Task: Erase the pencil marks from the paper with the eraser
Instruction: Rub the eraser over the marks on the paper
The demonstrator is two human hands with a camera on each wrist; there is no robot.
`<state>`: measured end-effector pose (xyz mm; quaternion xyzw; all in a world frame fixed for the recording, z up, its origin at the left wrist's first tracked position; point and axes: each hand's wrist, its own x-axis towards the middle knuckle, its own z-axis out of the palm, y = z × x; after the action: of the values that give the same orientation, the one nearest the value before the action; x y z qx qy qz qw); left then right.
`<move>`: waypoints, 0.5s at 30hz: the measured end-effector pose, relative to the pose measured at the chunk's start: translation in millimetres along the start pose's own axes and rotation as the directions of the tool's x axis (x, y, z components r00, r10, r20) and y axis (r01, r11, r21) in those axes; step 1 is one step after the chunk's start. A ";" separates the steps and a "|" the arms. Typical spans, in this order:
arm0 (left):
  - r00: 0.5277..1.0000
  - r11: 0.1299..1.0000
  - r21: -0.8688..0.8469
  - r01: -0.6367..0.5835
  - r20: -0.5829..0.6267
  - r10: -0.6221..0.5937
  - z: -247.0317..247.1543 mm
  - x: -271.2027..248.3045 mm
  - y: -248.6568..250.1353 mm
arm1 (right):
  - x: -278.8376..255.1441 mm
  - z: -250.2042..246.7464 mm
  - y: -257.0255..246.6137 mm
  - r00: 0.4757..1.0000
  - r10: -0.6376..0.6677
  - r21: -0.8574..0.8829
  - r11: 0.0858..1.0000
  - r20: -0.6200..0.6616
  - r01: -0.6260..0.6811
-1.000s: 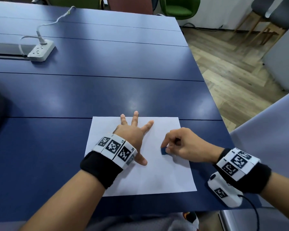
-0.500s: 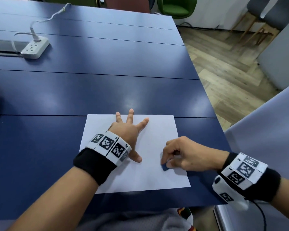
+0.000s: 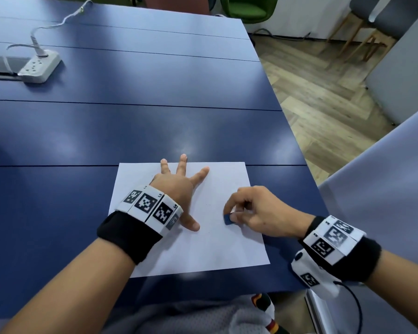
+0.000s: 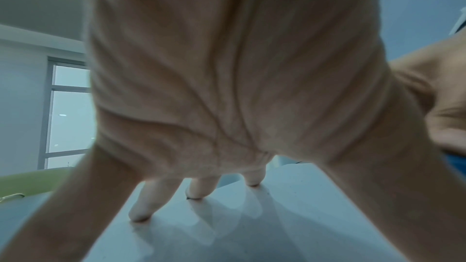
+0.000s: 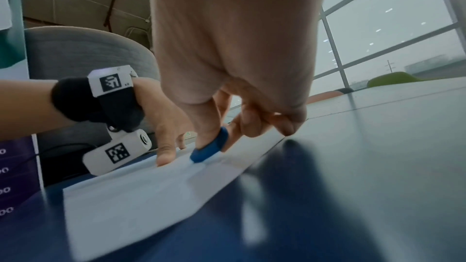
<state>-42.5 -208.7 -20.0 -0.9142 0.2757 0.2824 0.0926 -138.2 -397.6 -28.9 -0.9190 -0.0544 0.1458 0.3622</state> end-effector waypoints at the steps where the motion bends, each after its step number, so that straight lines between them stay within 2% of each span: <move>1: 1.000 1.000 0.000 0.001 0.001 -0.001 -0.2 0.0 0.0 | -4.9 1.0 1.2 0.999 -0.007 0.007 1.000 0.039 0.007; 4: 1.000 1.000 -0.002 0.006 -0.001 -0.006 -0.3 -0.6 0.1 | -18.6 0.9 -1.7 0.971 -0.013 -0.023 1.000 0.237 0.019; 5: 1.000 1.000 -0.002 0.007 -0.001 -0.007 -0.1 -0.9 0.2 | -16.3 -0.7 -1.9 0.975 -0.008 -0.041 0.999 0.222 0.018; 8: 1.000 1.000 -0.003 0.000 -0.005 0.000 0.5 0.3 0.2 | -6.6 -1.4 1.2 1.000 0.002 -0.020 1.000 0.028 -0.002; 9: 1.000 1.000 -0.003 -0.001 -0.007 0.001 0.7 0.6 0.0 | -7.7 -0.4 2.1 1.000 -0.001 -0.010 1.000 0.016 0.002; 13: 1.000 1.000 -0.006 0.003 0.000 -0.003 0.6 0.2 -0.9 | -21.7 -1.2 -2.1 0.973 0.014 -0.033 0.999 0.232 -0.006; 15: 1.000 1.000 -0.005 0.002 -0.002 -0.002 1.3 0.8 -1.2 | -11.8 -5.6 -3.1 0.981 0.040 -0.048 0.998 0.191 -0.032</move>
<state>-41.9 -207.6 -21.5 -0.9148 0.2744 0.2822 0.0904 -147.6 -401.4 -20.2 -0.9093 -0.0756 0.2389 0.3321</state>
